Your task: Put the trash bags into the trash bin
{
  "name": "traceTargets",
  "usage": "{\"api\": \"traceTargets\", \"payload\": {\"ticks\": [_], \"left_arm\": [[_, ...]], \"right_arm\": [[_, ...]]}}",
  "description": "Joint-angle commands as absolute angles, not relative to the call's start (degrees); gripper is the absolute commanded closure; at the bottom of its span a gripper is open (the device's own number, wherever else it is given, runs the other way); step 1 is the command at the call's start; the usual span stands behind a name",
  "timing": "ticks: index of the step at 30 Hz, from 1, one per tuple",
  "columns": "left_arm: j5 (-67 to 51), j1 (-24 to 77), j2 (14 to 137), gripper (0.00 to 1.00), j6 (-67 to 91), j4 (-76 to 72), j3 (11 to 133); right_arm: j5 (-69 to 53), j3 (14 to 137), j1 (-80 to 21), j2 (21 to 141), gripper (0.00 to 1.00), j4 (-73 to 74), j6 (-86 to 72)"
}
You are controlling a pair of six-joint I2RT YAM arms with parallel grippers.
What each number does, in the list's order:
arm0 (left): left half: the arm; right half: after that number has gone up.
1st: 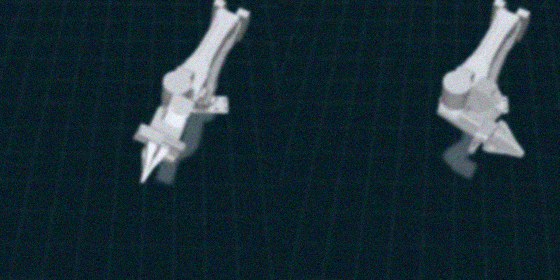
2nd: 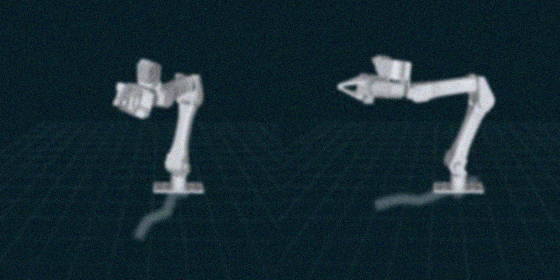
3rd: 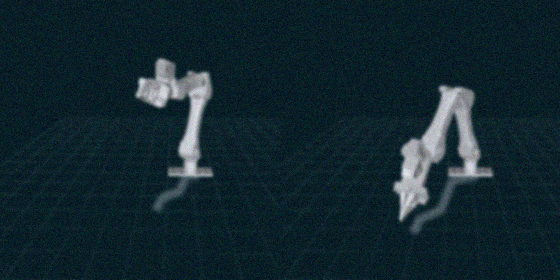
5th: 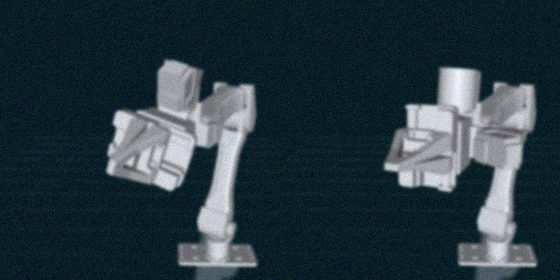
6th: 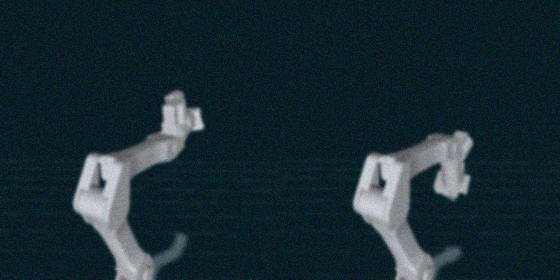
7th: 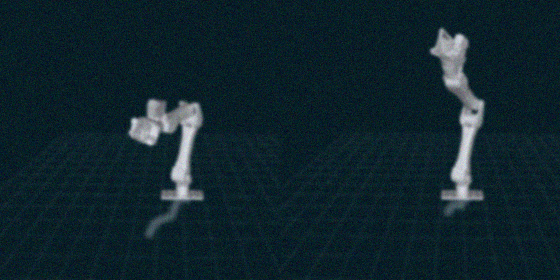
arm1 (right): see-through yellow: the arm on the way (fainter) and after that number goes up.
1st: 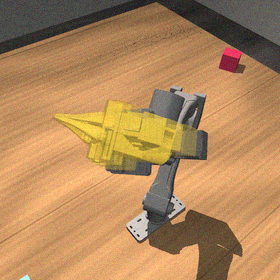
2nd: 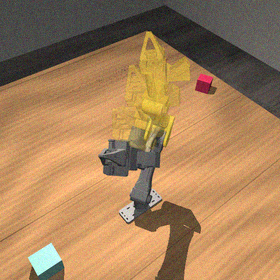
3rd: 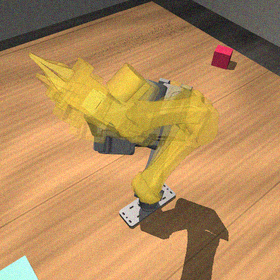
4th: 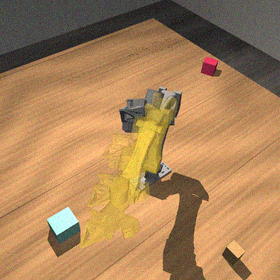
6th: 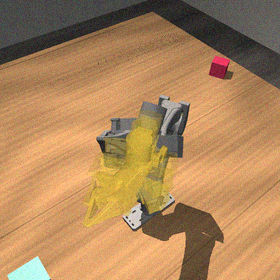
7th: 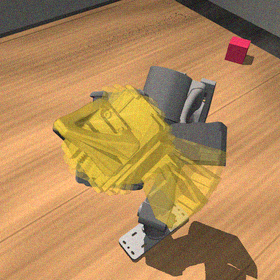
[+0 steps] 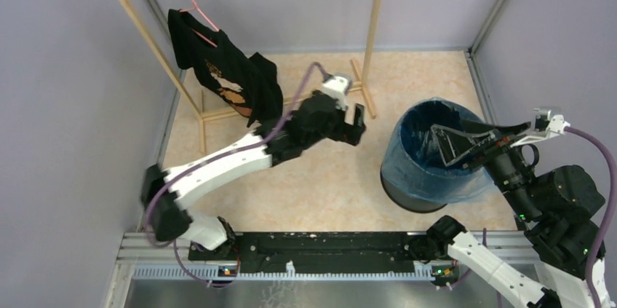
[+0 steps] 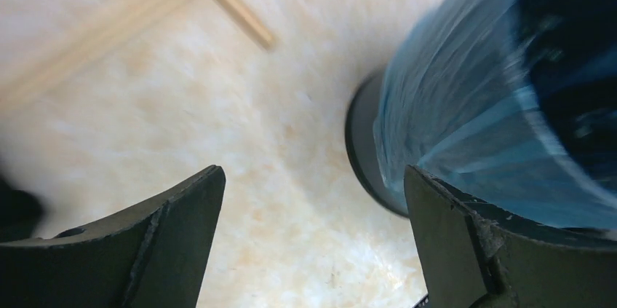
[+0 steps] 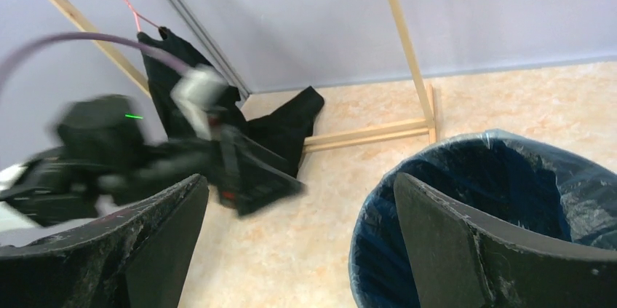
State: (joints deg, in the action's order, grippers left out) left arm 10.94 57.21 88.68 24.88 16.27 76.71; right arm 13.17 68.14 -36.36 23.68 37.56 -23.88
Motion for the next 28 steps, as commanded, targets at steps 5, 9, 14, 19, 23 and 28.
{"api": "traceTargets", "payload": {"ticks": [5,9,14,19,23,28], "left_arm": [[28.19,56.91,60.15,0.01,9.19,29.19,88.09],[27.1,56.95,54.0,0.01,6.59,30.61,94.67],[28.75,56.95,49.93,0.01,5.45,31.55,99.51],[30.69,56.95,48.03,0.01,5.29,32.9,100.83],[32.27,56.95,47.36,0.01,5.7,34.54,100.99],[32.87,56.95,47.36,0.01,5.35,34.69,101.18]], "right_arm": [[15.25,82.12,-36.67,30.78,0.01,40.62,-18.29],[14.43,90.58,-36.72,34.38,0.01,40.6,-15.72],[12.84,94.54,-36.69,36.94,0.01,37.4,-14.19],[12.06,93.51,-36.74,37.35,0.01,34.03,-13.67],[12.6,92.12,-36.69,37.14,0.01,32.96,-13.81],[11.32,90.82,-36.74,36.88,0.01,33.07,-12.66]]}}
